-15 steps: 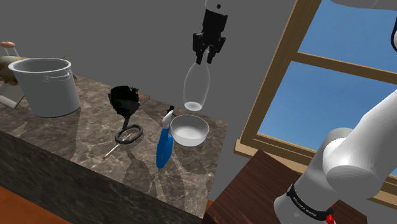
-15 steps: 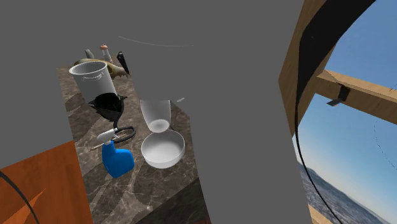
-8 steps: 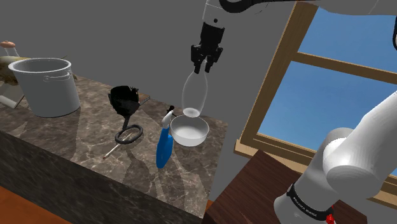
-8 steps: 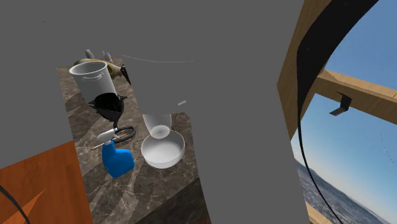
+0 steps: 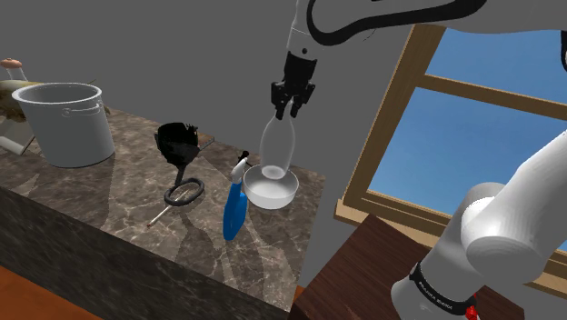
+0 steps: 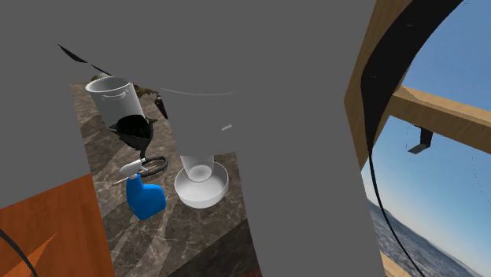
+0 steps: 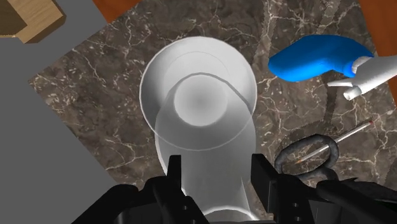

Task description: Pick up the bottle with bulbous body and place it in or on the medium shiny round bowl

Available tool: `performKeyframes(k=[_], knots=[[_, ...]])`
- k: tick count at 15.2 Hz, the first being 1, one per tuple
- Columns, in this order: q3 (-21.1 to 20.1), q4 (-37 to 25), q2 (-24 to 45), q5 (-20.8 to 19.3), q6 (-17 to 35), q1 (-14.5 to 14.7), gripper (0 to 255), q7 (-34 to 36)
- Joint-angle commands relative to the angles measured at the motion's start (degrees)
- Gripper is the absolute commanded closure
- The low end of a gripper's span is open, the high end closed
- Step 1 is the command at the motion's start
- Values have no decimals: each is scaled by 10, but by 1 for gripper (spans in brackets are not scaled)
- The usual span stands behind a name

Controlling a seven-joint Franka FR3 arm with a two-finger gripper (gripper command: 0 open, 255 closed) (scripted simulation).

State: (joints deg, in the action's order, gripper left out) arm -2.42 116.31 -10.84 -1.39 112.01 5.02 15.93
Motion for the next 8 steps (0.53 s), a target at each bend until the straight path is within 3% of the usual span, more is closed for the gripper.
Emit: performKeyframes(k=[1, 8], knots=[[-1, 13, 1, 0, 15, 0, 255, 1], [-1, 44, 6, -1, 50, 0, 255, 3]])
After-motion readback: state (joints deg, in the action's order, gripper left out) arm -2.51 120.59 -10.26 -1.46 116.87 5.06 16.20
